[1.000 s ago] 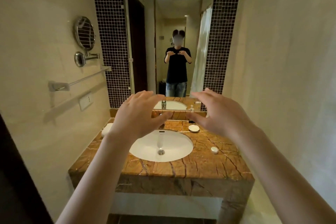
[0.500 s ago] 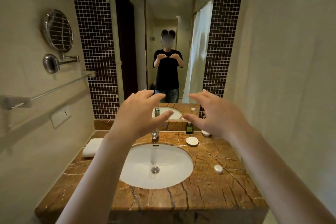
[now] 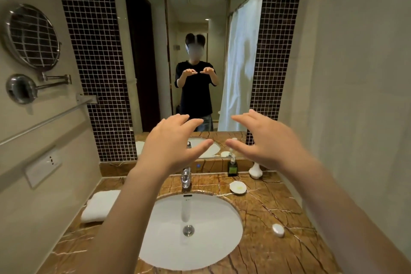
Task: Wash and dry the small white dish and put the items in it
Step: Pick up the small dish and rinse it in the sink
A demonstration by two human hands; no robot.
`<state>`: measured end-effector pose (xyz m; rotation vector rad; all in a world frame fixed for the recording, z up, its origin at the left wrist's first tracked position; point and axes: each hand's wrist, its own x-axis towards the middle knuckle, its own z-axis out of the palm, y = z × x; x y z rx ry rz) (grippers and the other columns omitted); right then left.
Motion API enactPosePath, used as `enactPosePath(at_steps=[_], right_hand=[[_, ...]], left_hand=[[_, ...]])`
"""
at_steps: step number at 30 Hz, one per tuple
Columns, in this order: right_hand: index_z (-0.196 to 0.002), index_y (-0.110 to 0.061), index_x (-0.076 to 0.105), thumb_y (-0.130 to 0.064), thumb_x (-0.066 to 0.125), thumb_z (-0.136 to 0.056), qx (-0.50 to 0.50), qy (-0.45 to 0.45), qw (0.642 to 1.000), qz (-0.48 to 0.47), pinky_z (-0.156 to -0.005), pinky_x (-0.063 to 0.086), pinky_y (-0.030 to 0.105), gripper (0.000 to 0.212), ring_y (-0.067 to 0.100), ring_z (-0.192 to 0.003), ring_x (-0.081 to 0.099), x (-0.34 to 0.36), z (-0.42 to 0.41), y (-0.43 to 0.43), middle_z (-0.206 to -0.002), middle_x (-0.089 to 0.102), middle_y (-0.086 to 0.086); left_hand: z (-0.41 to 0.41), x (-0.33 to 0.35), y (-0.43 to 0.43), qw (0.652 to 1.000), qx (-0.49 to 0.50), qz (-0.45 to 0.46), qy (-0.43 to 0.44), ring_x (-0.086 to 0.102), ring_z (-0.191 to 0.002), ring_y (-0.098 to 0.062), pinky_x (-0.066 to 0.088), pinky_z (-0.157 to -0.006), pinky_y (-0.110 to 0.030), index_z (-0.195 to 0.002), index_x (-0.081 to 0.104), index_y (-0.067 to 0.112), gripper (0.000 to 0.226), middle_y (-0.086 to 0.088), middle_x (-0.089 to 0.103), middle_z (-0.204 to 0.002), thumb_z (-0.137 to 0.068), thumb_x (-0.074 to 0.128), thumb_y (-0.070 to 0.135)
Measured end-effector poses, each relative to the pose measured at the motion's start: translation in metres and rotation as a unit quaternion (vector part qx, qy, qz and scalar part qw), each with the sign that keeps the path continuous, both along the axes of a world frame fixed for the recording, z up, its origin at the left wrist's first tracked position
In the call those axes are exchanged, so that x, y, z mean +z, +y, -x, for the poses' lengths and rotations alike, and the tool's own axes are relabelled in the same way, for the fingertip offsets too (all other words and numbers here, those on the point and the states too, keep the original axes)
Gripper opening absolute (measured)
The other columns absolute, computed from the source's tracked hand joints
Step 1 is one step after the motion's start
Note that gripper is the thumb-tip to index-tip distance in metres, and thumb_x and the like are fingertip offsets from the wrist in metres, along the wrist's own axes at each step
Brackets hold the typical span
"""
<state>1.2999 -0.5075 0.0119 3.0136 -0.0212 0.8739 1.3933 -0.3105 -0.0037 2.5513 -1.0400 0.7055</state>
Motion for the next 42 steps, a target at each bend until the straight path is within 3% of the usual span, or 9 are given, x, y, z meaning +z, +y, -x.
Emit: enactPosePath(at_steps=[8, 16, 31, 38, 42], right_hand=[[-0.138, -0.033, 0.038, -0.076, 0.027, -0.075, 0.015, 0.003, 1.0, 0.003, -0.085, 0.047, 0.033, 0.078, 0.012, -0.129, 0.043, 0.003, -0.069, -0.037, -0.137, 0.051, -0.009], [-0.139, -0.033, 0.037, -0.073, 0.034, -0.079, 0.041, 0.007, 0.999, -0.008, -0.094, 0.046, 0.037, 0.072, 0.01, -0.138, 0.03, 0.003, -0.134, -0.068, -0.143, 0.046, -0.009], [-0.14, -0.033, 0.036, -0.072, 0.036, -0.08, 0.062, 0.038, 0.997, -0.021, -0.097, 0.042, 0.037, 0.071, 0.009, -0.141, 0.024, -0.017, -0.25, -0.055, -0.146, 0.041, -0.01], [-0.138, -0.031, 0.039, -0.077, 0.025, -0.073, -0.006, 0.011, 1.0, -0.024, -0.089, 0.046, 0.035, 0.08, 0.015, -0.129, 0.044, -0.019, -0.304, -0.064, -0.137, 0.051, -0.006], [-0.137, -0.029, 0.04, -0.073, 0.03, -0.077, -0.035, 0.026, 0.999, -0.022, -0.089, 0.047, 0.037, 0.075, 0.017, -0.127, 0.046, -0.033, -0.312, -0.074, -0.135, 0.053, -0.006]], left_hand=[[-0.066, 0.004, -0.032, 1.0, 0.027, 0.004, -0.01, 0.035, -0.134, -0.017, 0.032, -0.108, -0.044, -0.137, 0.039, 0.034, 0.068, 0.002, 0.045, -0.143, -0.081, 0.031, 0.071], [-0.114, 0.003, -0.057, 0.999, 0.048, 0.004, -0.002, 0.035, -0.133, -0.016, 0.03, -0.107, -0.042, -0.137, 0.039, 0.034, 0.066, 0.002, 0.045, -0.143, -0.082, 0.035, 0.069], [-0.238, -0.017, -0.049, 0.998, 0.047, -0.027, 0.026, 0.035, -0.134, -0.017, 0.032, -0.106, -0.04, -0.138, 0.038, 0.033, 0.071, 0.001, 0.044, -0.144, -0.079, 0.029, 0.071], [-0.317, -0.016, -0.068, 1.0, -0.021, -0.012, 0.002, 0.039, -0.132, -0.019, 0.038, -0.104, -0.043, -0.136, 0.04, 0.033, 0.069, 0.0, 0.047, -0.141, -0.079, 0.029, 0.071], [-0.339, -0.03, -0.092, 0.998, -0.052, -0.014, 0.012, 0.04, -0.131, -0.02, 0.036, -0.103, -0.042, -0.136, 0.042, 0.031, 0.069, -0.002, 0.048, -0.141, -0.08, 0.03, 0.07]])
